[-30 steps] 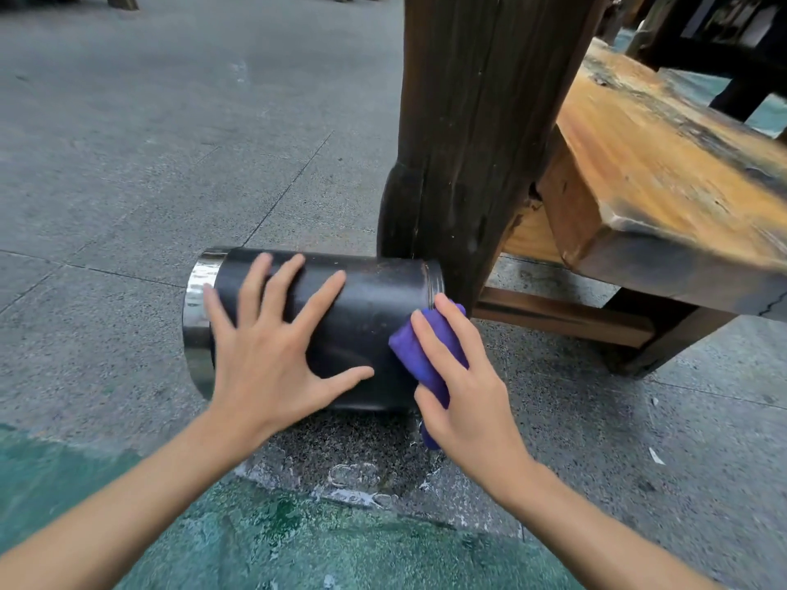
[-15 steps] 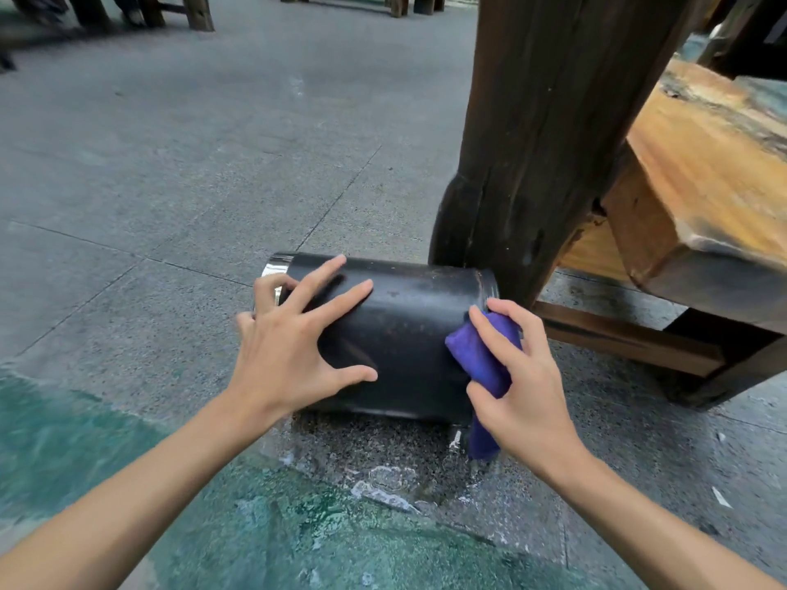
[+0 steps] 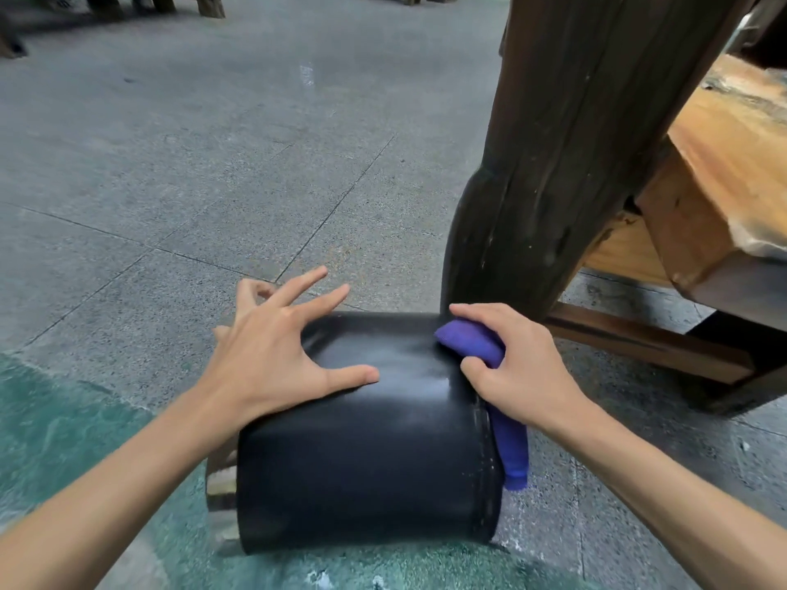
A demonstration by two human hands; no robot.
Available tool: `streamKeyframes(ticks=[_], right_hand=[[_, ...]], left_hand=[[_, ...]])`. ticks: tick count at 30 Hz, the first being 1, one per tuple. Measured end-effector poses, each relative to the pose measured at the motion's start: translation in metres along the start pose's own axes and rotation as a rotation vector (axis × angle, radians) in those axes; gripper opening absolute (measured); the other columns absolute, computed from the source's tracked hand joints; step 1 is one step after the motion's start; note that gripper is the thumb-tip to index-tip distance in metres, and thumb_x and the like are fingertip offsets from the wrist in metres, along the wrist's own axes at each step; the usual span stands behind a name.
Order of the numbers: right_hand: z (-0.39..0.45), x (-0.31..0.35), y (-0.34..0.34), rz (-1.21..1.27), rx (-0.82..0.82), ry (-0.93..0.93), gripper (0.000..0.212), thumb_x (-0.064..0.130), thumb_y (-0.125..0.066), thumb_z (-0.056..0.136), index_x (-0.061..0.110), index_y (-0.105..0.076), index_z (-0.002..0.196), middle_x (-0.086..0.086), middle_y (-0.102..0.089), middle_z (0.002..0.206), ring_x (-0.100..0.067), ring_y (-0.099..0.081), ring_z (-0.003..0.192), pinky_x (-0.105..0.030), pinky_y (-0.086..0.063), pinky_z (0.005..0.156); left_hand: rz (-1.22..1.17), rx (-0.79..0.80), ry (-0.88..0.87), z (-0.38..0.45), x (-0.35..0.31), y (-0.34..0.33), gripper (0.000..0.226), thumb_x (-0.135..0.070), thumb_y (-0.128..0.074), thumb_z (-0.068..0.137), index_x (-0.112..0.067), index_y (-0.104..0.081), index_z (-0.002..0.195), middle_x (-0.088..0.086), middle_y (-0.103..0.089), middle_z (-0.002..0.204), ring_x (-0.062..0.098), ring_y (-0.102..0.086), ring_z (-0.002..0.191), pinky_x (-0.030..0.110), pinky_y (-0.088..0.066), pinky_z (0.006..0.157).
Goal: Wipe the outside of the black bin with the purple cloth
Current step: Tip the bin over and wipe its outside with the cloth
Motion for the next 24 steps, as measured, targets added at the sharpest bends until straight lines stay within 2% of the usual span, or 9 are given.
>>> streamKeyframes(ticks=[2, 4, 6, 9, 12, 16, 19, 22, 24], right_hand=[[0.001, 0.003, -0.005, -0.022, 0.025, 0.015, 0.061, 0.022, -0.057, 0.07, 0.02, -0.066, 0.131, 0.007, -0.063, 0.13, -0.008, -0.058, 0.12, -0.017, -0.037, 0.109], [0.001, 0.004, -0.008, -0.024, 0.031, 0.017, 0.06, 0.022, -0.055, 0.072, 0.02, -0.065, 0.131, 0.008, -0.061, 0.131, -0.009, -0.057, 0.122, -0.025, -0.04, 0.111], [0.001, 0.004, -0.01, -0.022, 0.031, 0.016, 0.059, 0.022, -0.054, 0.073, 0.019, -0.065, 0.132, 0.007, -0.061, 0.131, -0.008, -0.056, 0.122, -0.025, -0.039, 0.111], [0.002, 0.003, -0.01, -0.022, 0.031, 0.014, 0.059, 0.021, -0.053, 0.073, 0.017, -0.066, 0.13, 0.006, -0.062, 0.13, -0.008, -0.057, 0.12, -0.019, -0.038, 0.109], [0.006, 0.002, -0.01, -0.042, 0.049, 0.029, 0.059, 0.02, -0.052, 0.072, 0.016, -0.064, 0.129, 0.001, -0.065, 0.128, -0.013, -0.059, 0.12, -0.026, -0.041, 0.11], [0.013, -0.004, -0.008, -0.071, 0.12, -0.025, 0.052, 0.027, -0.052, 0.073, 0.02, -0.051, 0.124, -0.001, -0.065, 0.124, -0.023, -0.061, 0.115, -0.041, -0.047, 0.1], [0.016, -0.006, -0.009, -0.102, 0.144, 0.001, 0.046, 0.027, -0.053, 0.076, 0.017, -0.056, 0.12, -0.004, -0.066, 0.126, -0.025, -0.059, 0.123, -0.045, -0.047, 0.101], [0.014, -0.011, -0.013, -0.112, 0.145, 0.028, 0.046, 0.021, -0.059, 0.088, 0.018, -0.058, 0.133, -0.004, -0.059, 0.14, -0.02, -0.047, 0.138, -0.045, -0.041, 0.111], [0.012, -0.016, -0.016, -0.142, 0.142, 0.004, 0.052, 0.024, -0.057, 0.094, 0.023, -0.05, 0.146, -0.003, -0.045, 0.156, -0.016, -0.035, 0.148, -0.044, -0.034, 0.118]], left_hand=[[0.044, 0.026, 0.012, -0.002, 0.004, -0.007, 0.106, -0.108, -0.04, 0.047, -0.062, -0.038, 0.142, -0.04, -0.027, 0.155, 0.019, -0.028, 0.122, 0.055, -0.05, 0.085], [0.119, 0.043, -0.005, -0.005, 0.002, -0.013, 0.102, -0.108, -0.031, 0.052, -0.062, -0.036, 0.143, -0.039, -0.03, 0.154, 0.019, -0.031, 0.125, 0.05, -0.045, 0.085], [0.158, 0.057, -0.017, -0.008, -0.002, -0.018, 0.102, -0.107, -0.026, 0.057, -0.06, -0.031, 0.147, -0.036, -0.036, 0.153, 0.017, -0.034, 0.126, 0.052, -0.04, 0.088], [0.188, 0.063, -0.057, -0.01, -0.019, -0.025, 0.099, -0.1, -0.018, 0.068, -0.05, -0.027, 0.153, -0.02, -0.037, 0.159, 0.018, -0.034, 0.14, 0.063, -0.028, 0.104], [0.202, 0.074, -0.157, -0.02, -0.05, -0.047, 0.091, -0.083, -0.011, 0.082, -0.037, -0.021, 0.159, -0.002, -0.028, 0.168, 0.02, -0.024, 0.154, 0.059, -0.018, 0.118], [0.245, 0.026, -0.207, -0.032, -0.066, -0.062, 0.071, -0.068, -0.022, 0.095, -0.037, -0.022, 0.16, 0.005, -0.032, 0.166, 0.035, -0.029, 0.153, 0.065, -0.019, 0.118], [0.277, 0.012, -0.221, -0.028, -0.064, -0.065, 0.065, -0.065, -0.023, 0.098, -0.041, -0.027, 0.157, 0.005, -0.039, 0.163, 0.038, -0.035, 0.149, 0.066, -0.022, 0.115], [0.293, 0.035, -0.202, -0.018, -0.062, -0.068, 0.064, -0.065, -0.023, 0.098, -0.04, -0.032, 0.156, 0.005, -0.041, 0.162, 0.036, -0.037, 0.149, 0.064, -0.024, 0.115], [0.291, 0.048, -0.181, -0.011, -0.06, -0.069, 0.064, -0.066, -0.023, 0.097, -0.042, -0.032, 0.155, 0.003, -0.041, 0.162, 0.034, -0.037, 0.149, 0.062, -0.024, 0.117]])
Point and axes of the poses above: each hand's wrist, its own z-axis towards the middle knuckle, its own y-axis out of the back of the hand, x = y × z, the point moved 5 cm from there along z, towards the middle knuckle
